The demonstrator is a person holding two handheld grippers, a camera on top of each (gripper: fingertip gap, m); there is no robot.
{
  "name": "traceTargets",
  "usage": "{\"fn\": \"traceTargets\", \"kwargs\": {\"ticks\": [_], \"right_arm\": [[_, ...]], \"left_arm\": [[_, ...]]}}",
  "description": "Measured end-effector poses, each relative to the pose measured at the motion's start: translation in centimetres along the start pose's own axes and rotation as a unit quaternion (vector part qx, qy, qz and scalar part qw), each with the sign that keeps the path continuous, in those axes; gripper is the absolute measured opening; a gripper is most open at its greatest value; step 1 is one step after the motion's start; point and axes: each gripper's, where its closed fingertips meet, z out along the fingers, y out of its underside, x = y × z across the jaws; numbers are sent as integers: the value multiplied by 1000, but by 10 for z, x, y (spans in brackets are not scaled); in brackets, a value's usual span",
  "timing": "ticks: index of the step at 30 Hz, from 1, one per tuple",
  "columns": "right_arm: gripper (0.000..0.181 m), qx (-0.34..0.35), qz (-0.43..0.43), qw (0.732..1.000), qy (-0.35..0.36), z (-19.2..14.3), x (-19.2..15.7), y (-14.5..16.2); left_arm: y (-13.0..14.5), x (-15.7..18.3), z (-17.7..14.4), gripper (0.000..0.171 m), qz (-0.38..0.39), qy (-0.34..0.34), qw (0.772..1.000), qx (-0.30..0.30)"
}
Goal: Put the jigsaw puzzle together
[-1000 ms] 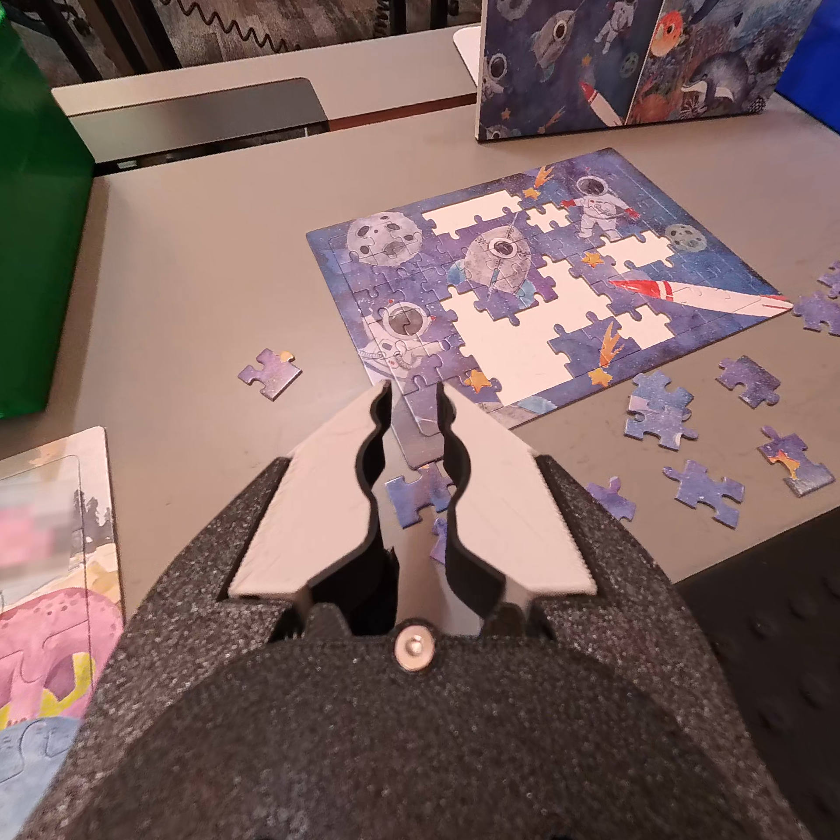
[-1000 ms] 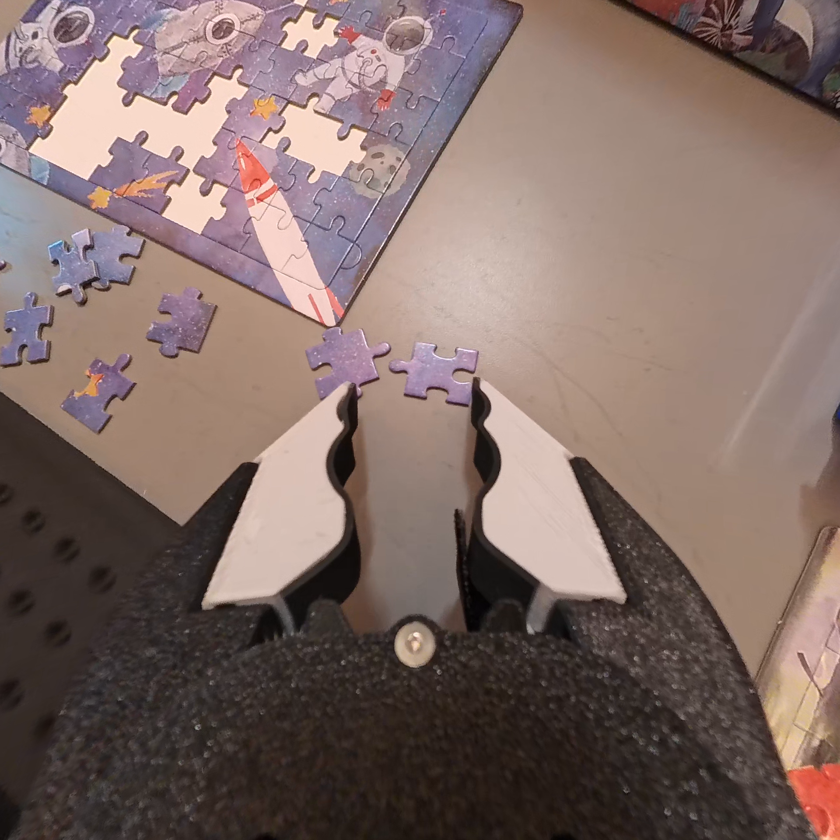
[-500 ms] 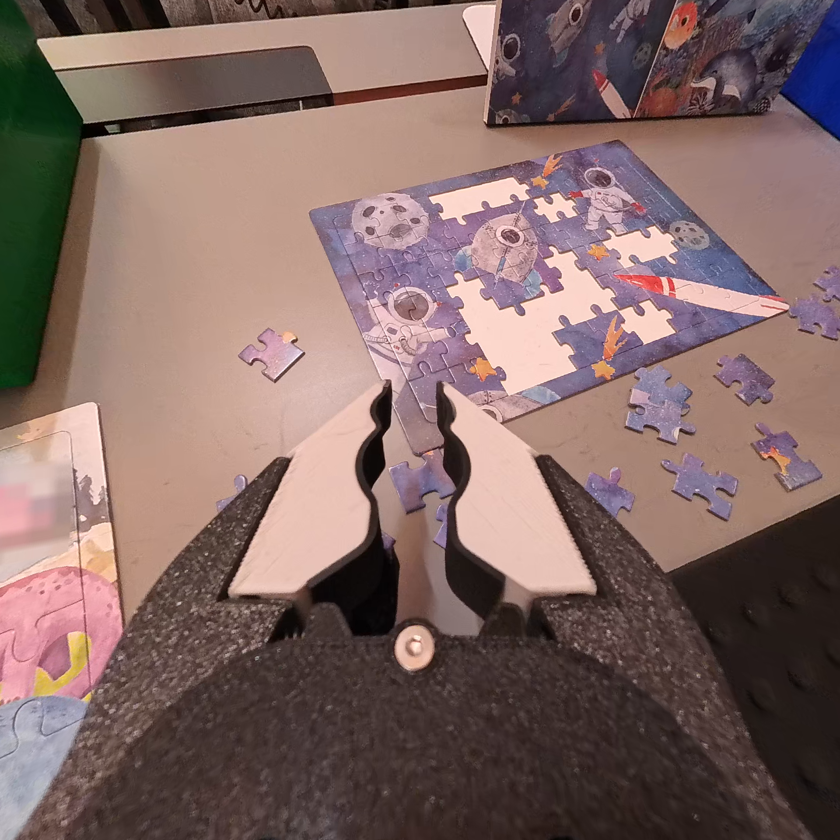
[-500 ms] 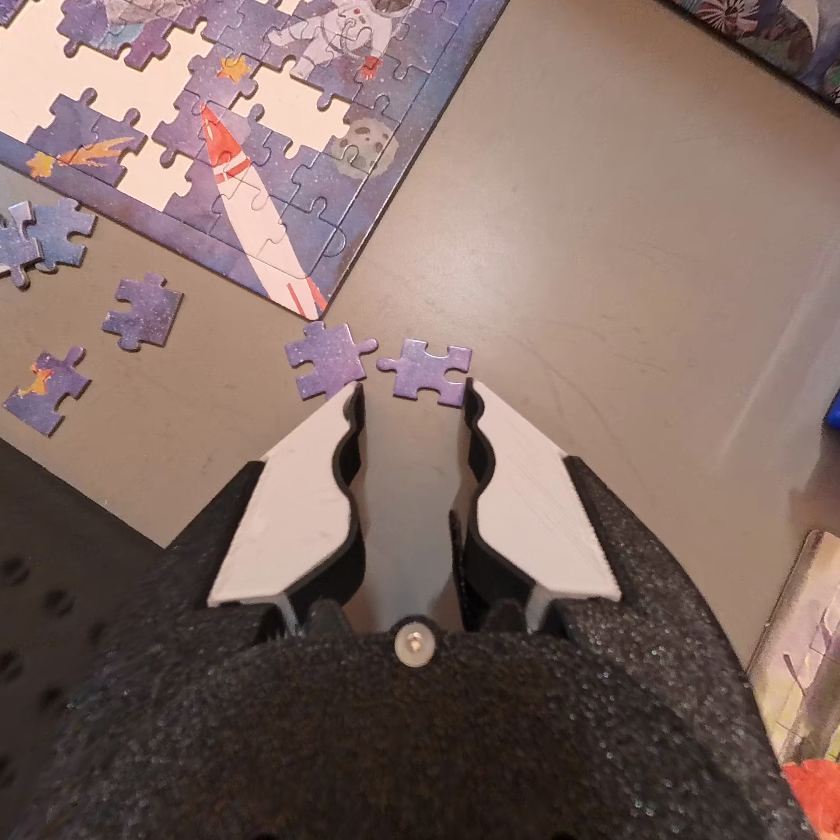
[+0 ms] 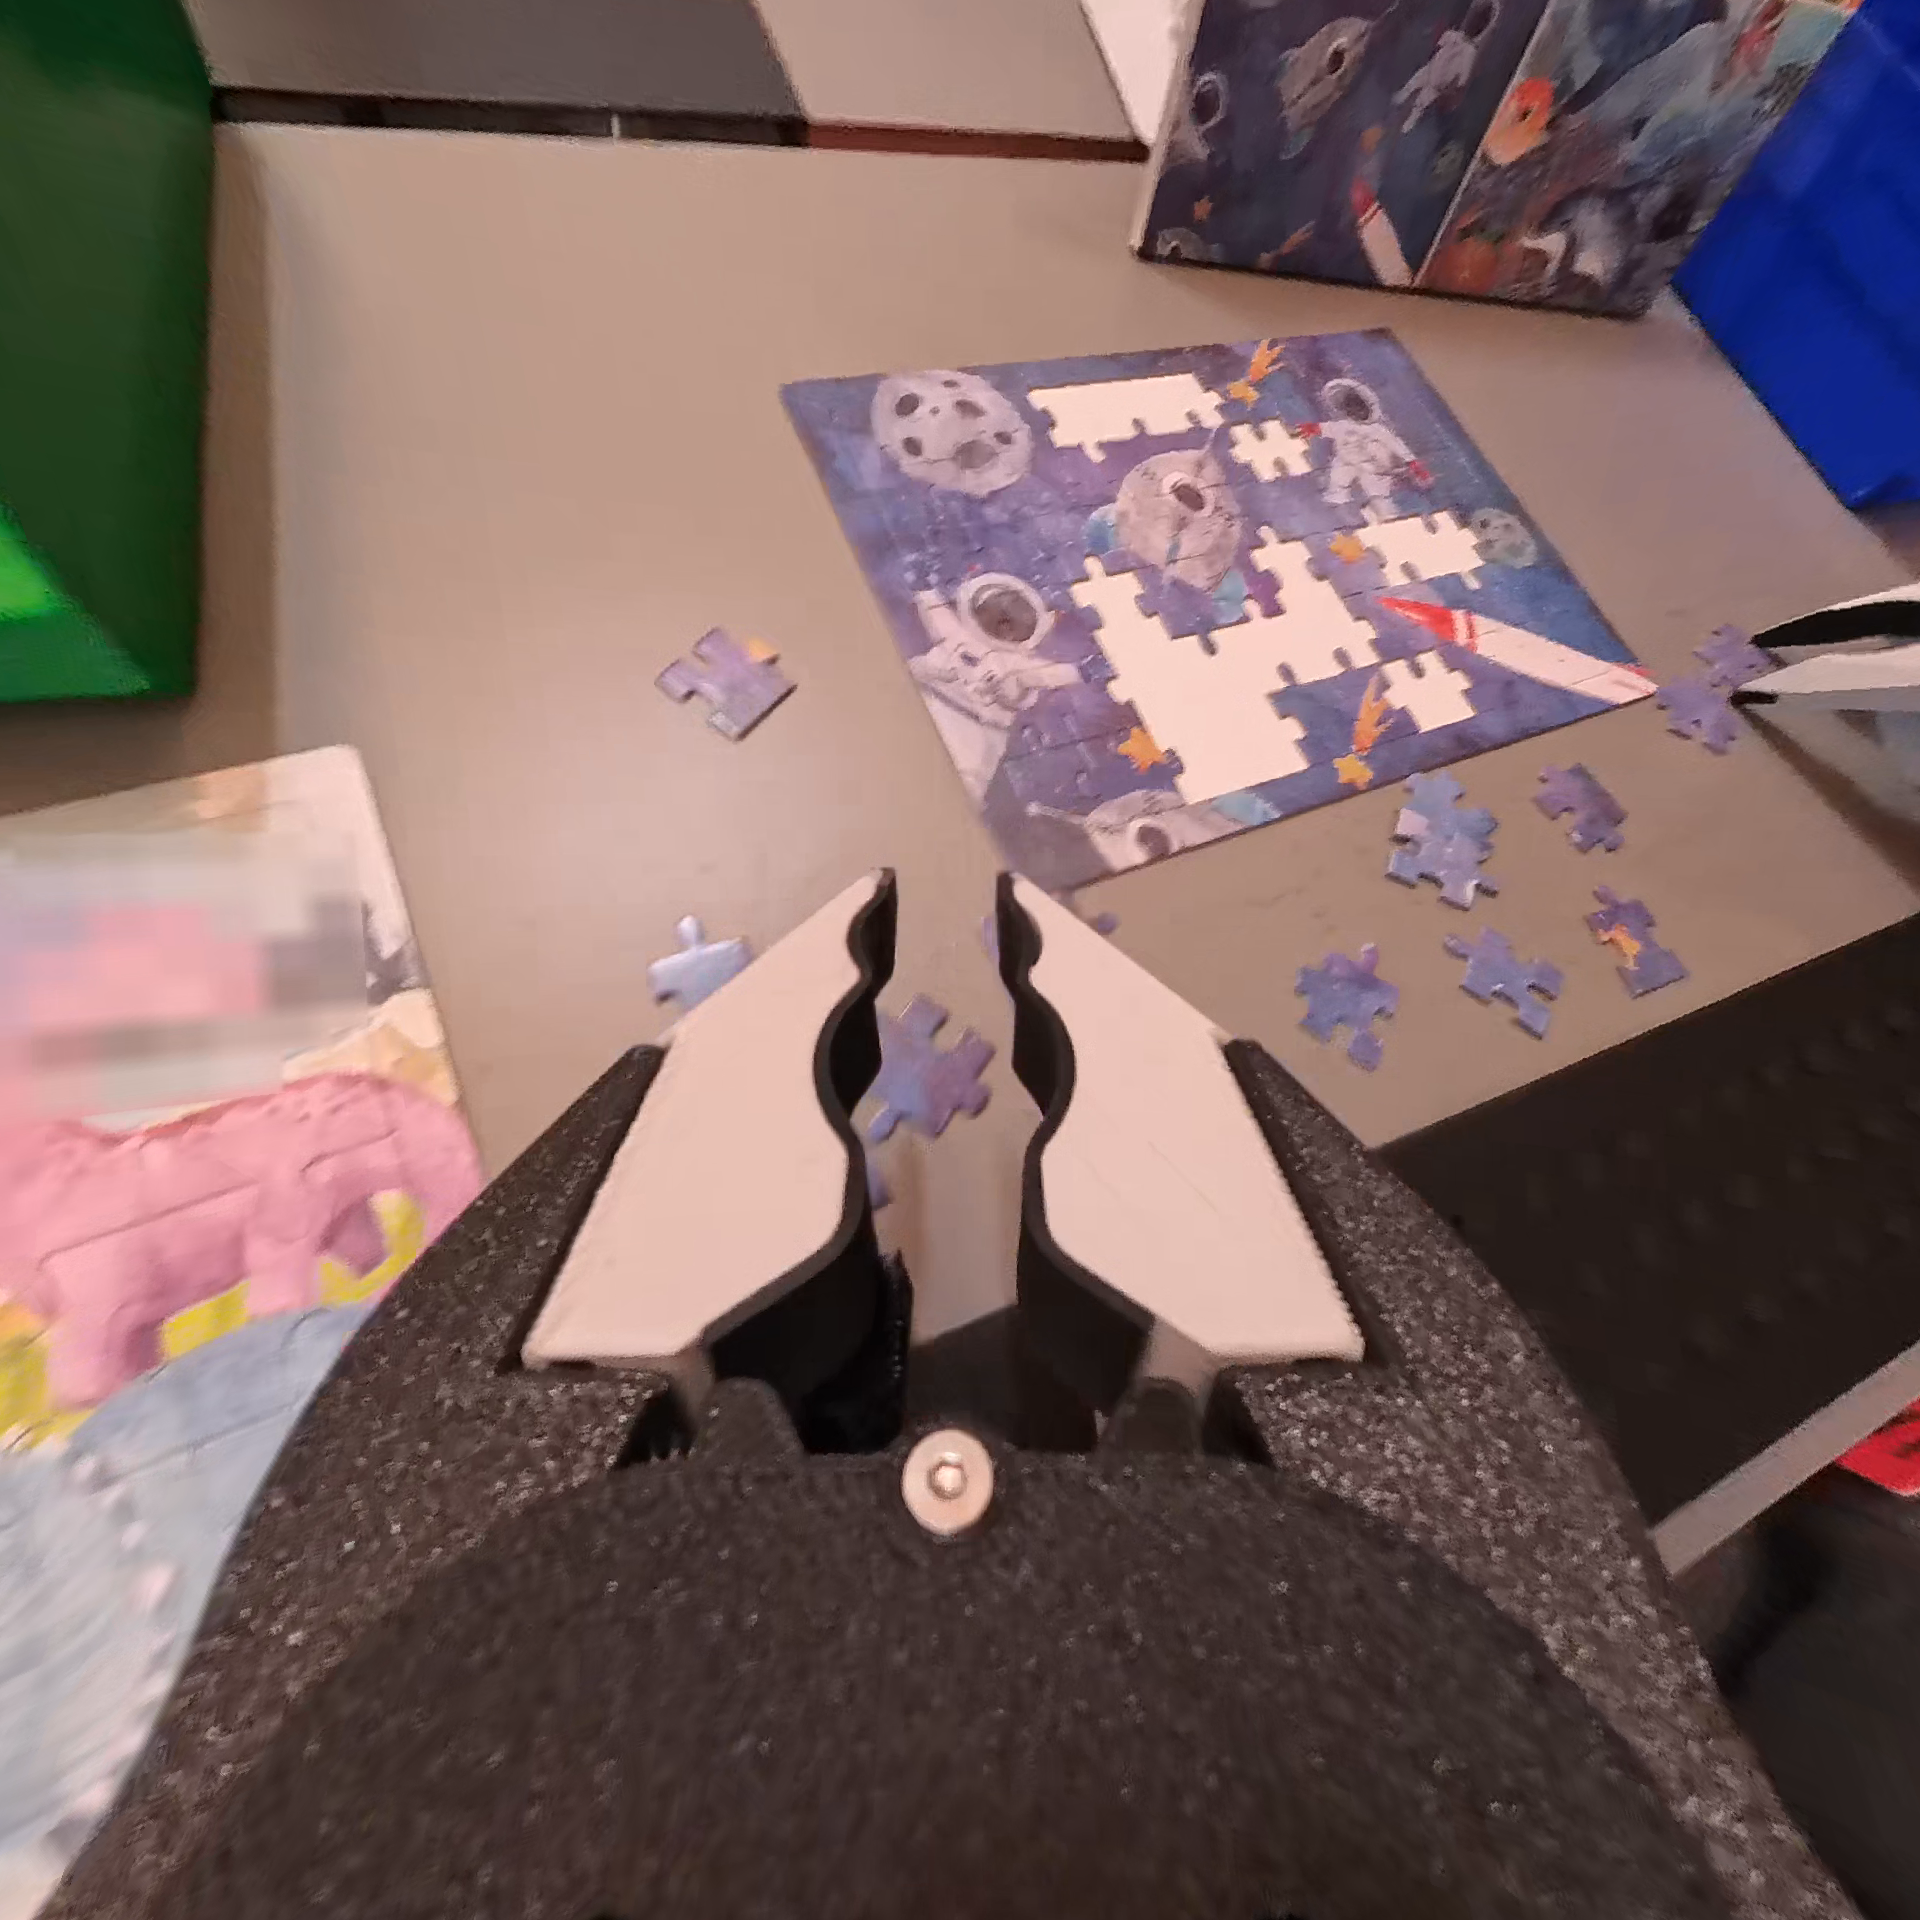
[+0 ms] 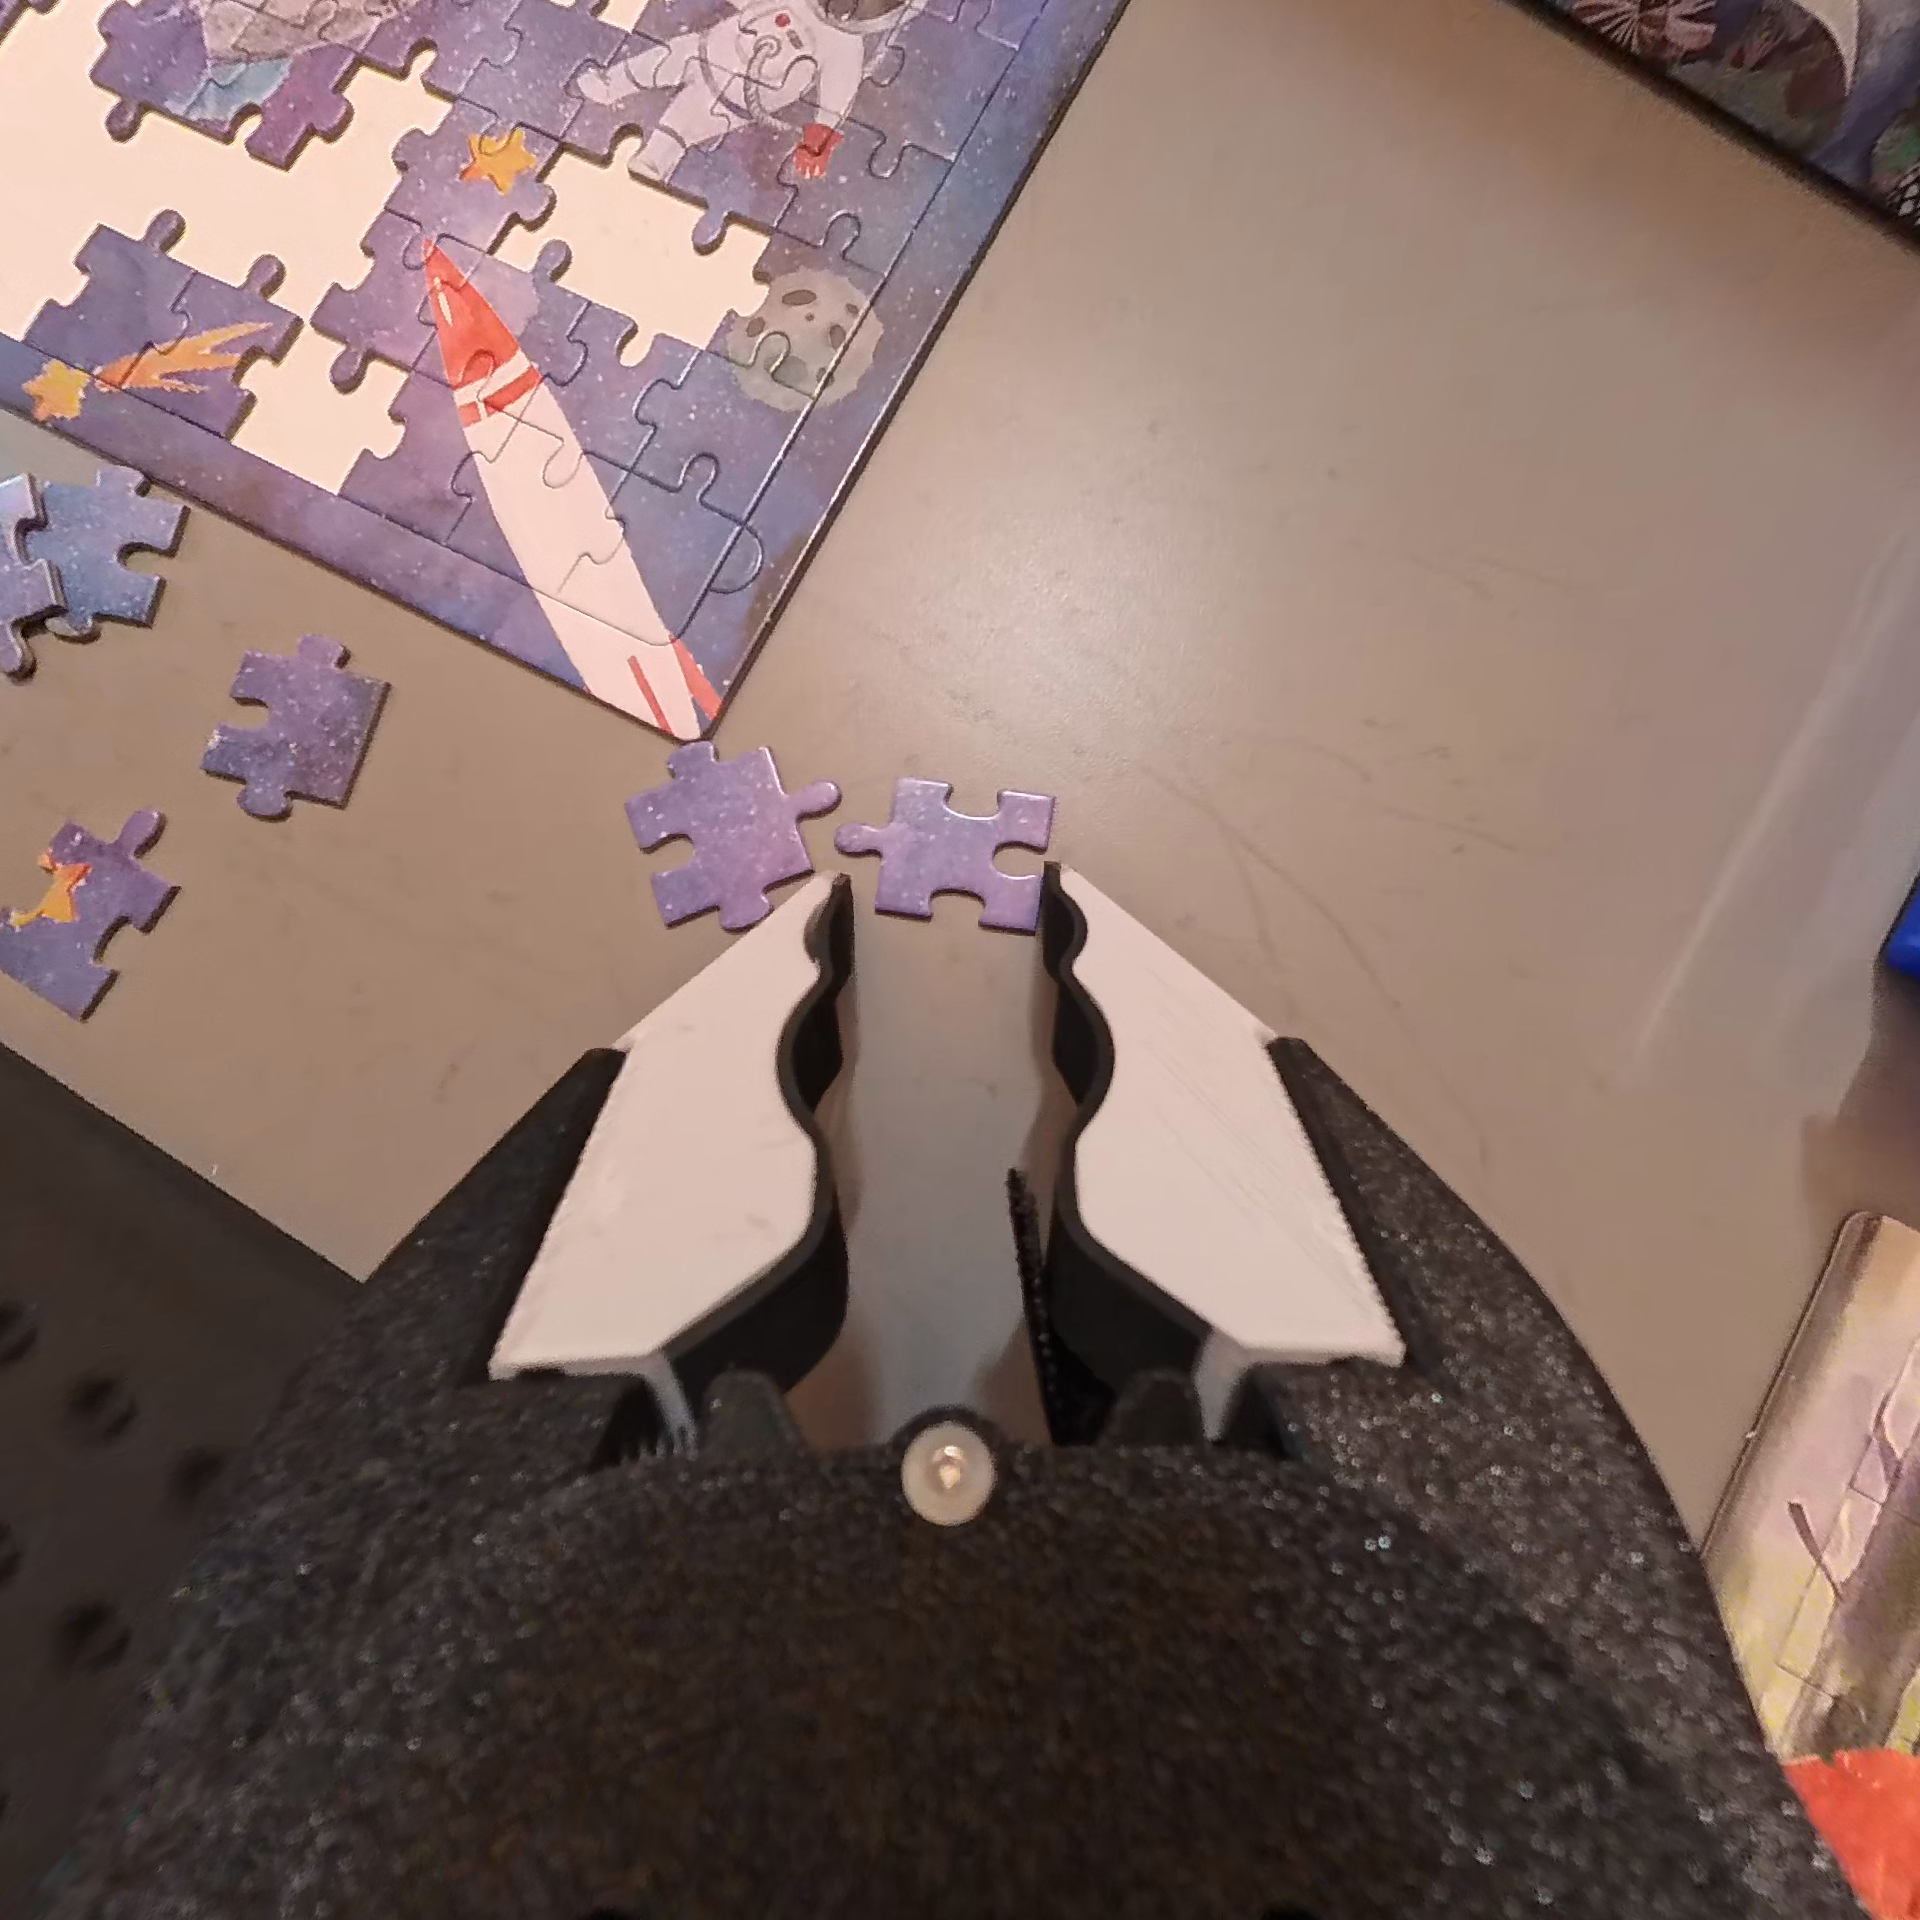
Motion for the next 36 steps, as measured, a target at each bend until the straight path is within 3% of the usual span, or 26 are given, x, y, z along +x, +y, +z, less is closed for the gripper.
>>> {"fn": "traceTargets", "kwargs": {"ticks": [6, 9, 14, 19, 24, 31, 36], "right_arm": [[32, -2, -15, 1000, 9, 1, -3, -1], [32, -3, -12, 1000, 7, 1, -3, -1], [32, -5, -11, 1000, 3, 2, -3, -2], [31, -5, -27, 999, 17, 1, -3, -3], [31, -4, -31, 999, 11, -3, -7, -7], [31, -8, -86, 995, -59, -19, -48, -6], [31, -6, -102, 988, -117, -22, -87, -4]], "left_arm": [[40, -1, -26, 21, 38, 51, 995, -72], [63, -5, -34, 23, 93, 36, 988, -119], [60, 19, -34, 24, 93, 87, 986, -105], [68, 21, -29, 24, 138, 76, 979, -128], [62, 33, -23, 24, 131, 97, 980, -118], [44, 82, 6, 27, 147, 148, 973, -99], [39, 136, 59, 59, 135, 163, 969, -124]]}}
